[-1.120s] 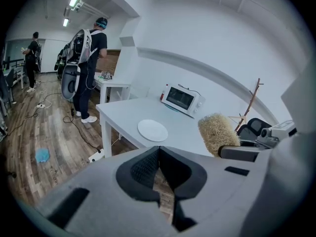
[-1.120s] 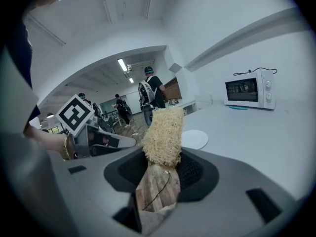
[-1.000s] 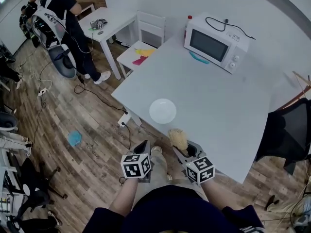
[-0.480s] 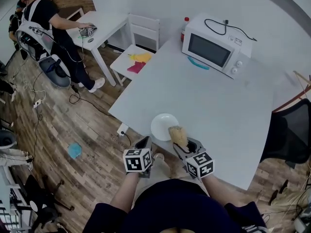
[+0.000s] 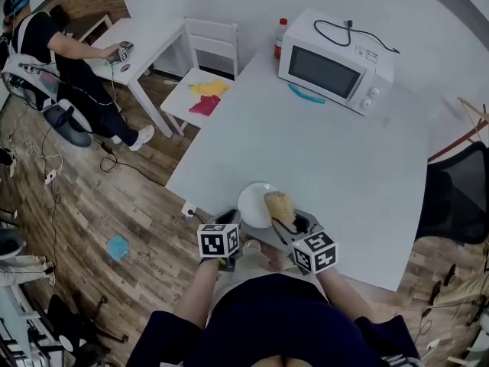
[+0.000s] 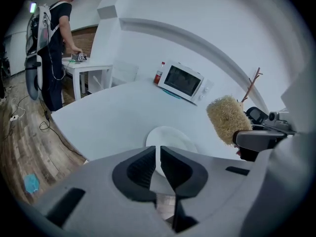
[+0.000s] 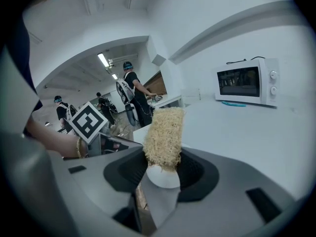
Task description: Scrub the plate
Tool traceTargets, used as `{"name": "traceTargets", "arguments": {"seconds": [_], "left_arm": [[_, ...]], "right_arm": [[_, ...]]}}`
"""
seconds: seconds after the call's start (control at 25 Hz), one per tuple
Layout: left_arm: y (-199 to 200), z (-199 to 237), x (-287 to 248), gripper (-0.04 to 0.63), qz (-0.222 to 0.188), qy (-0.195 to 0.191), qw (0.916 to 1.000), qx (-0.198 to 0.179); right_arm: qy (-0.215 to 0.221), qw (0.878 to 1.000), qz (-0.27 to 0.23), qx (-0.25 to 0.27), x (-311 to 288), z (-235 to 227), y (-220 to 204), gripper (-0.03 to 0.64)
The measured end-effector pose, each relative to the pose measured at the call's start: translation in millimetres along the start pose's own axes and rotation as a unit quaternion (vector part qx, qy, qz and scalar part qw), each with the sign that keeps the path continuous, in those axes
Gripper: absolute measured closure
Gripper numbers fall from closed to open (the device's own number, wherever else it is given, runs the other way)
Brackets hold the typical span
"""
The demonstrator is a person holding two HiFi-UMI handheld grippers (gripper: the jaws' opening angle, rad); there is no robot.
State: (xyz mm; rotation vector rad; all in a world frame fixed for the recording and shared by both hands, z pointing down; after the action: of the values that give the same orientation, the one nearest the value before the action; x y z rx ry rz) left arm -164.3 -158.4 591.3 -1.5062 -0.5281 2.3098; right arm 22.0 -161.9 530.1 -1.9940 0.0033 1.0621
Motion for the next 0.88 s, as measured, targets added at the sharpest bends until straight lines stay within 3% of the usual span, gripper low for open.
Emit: {"name": "traceTargets", "arguments": {"seconds": [0.12,0.2,0.24,0.52,0.88], "left_arm": [[5,7,-13,0.566,0.015,-0.006,0.9999,-0.005],[7,11,-21,0.478,0.026,-0.016,0.9995,-0.007],[8,13,-25,0.468,0.032,-0.022,0.9992,-0.007],[15,21,-49,0.465,0.067,-0.046,0.9966,-0.014],[22,20,-58,0.506,0.087,-0.04,0.9952,-0.018]], "right_arm": [[-0.009,1.0,-0.001,-0.01,-5,-5,2,0.443],[-0.014,1.0,-0.002,-0.015,-8,-7,3,0.443],[-0.016,1.0,-0.003,-0.018,-9,-7,3,0.444],[-0.036,0.999,-0.003,-0.034,-15,-15,6,0.443],[-0.044,0.998,0.013,-0.038,-23,-23,7,0.443]]}}
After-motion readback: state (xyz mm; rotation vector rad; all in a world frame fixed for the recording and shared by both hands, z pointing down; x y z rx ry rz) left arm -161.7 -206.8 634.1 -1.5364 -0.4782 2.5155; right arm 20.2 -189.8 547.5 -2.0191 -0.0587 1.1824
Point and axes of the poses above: the fingertips, and each gripper's own axes: x backward along the fingers, z to its left, y out of its top, the point moved 6 cm from there along x, backward along the fingers, and after that the axes turned 13 degrees about z, right-handed, at the moved point
